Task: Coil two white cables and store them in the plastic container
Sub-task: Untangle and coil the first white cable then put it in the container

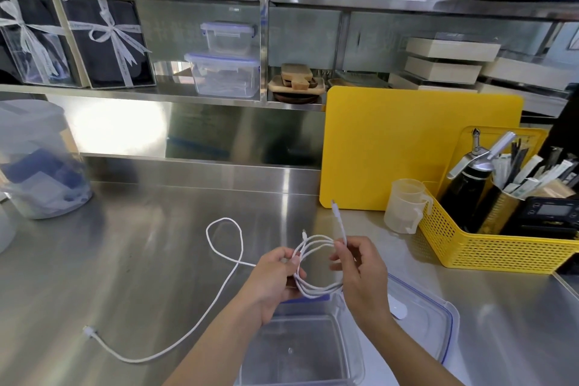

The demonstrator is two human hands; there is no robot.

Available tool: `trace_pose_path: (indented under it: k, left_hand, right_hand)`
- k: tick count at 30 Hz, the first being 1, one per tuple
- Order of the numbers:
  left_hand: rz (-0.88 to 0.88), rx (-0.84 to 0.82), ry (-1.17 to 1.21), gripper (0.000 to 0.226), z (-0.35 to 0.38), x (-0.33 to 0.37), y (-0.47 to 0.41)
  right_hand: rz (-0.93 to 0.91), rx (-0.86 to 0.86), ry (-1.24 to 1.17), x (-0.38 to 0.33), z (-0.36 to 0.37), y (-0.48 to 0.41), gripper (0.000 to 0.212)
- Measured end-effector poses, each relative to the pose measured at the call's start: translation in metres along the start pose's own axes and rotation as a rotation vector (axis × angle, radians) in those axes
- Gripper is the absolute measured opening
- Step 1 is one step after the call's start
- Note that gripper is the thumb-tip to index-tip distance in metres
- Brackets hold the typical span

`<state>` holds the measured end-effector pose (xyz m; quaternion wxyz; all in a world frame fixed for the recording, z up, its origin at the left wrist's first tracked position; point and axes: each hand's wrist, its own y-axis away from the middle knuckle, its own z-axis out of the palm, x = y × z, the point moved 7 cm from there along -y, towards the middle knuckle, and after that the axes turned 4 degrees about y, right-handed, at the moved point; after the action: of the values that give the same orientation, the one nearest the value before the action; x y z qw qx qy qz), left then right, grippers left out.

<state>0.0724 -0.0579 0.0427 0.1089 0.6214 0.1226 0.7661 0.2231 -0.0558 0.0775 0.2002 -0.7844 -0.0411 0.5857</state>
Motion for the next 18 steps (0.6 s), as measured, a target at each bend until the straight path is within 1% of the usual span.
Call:
trace_pose_path:
  k: [2, 4, 6, 7, 9, 11, 13, 14, 16, 17, 18]
  left_hand:
    - [0.033, 0.026, -0.058, 0.015, -0.002, 0.0, 0.0]
    - [0.073, 0.053, -0.12, 0.016, -0.006, 0.001, -0.001]
    - [0.087, 0.062, -0.15, 0.015, -0.01, 0.0, -0.002]
    - [0.083, 0.067, -0.154, 0.014, -0.013, -0.002, -0.002]
    - [0.038, 0.062, -0.11, 0.016, -0.019, -0.008, 0.0]
    - [-0.038, 0.014, -0.007, 0.027, -0.025, -0.015, 0.002]
    - [-0.104, -0.032, 0.083, 0.034, -0.03, -0.02, 0.004]
    - [-0.115, -0.035, 0.078, 0.032, -0.033, -0.022, 0.005]
    - [-0.099, -0.005, -0.009, 0.017, -0.043, -0.026, 0.006]
    - [-0.088, 0.019, -0.055, 0.013, -0.048, -0.028, 0.007]
    - [-0.08, 0.041, -0.096, 0.013, -0.053, -0.03, 0.007]
  right_hand:
    - [0.11, -0.019, -0.028, 0.009, 0.001, -0.001, 0.02]
    - [0.215, -0.081, -0.016, 0.018, 0.005, -0.004, 0.017]
    - [0.276, -0.165, 0.041, 0.026, 0.009, -0.007, 0.017]
    - [0.283, -0.208, 0.106, 0.029, 0.01, -0.008, 0.017]
    - [0.292, -0.278, 0.224, 0.034, 0.012, -0.008, 0.013]
    - [0.314, -0.334, 0.23, 0.039, 0.016, -0.003, 0.014]
    - [0.337, -0.366, 0.163, 0.04, 0.02, 0.004, 0.018]
    - [0.334, -0.375, 0.147, 0.04, 0.023, 0.006, 0.023]
    - [0.324, -0.404, 0.164, 0.041, 0.029, 0.011, 0.037]
    - [0.328, -0.423, 0.169, 0.042, 0.033, 0.014, 0.041]
    - [0.338, -0.439, 0.17, 0.044, 0.036, 0.017, 0.042]
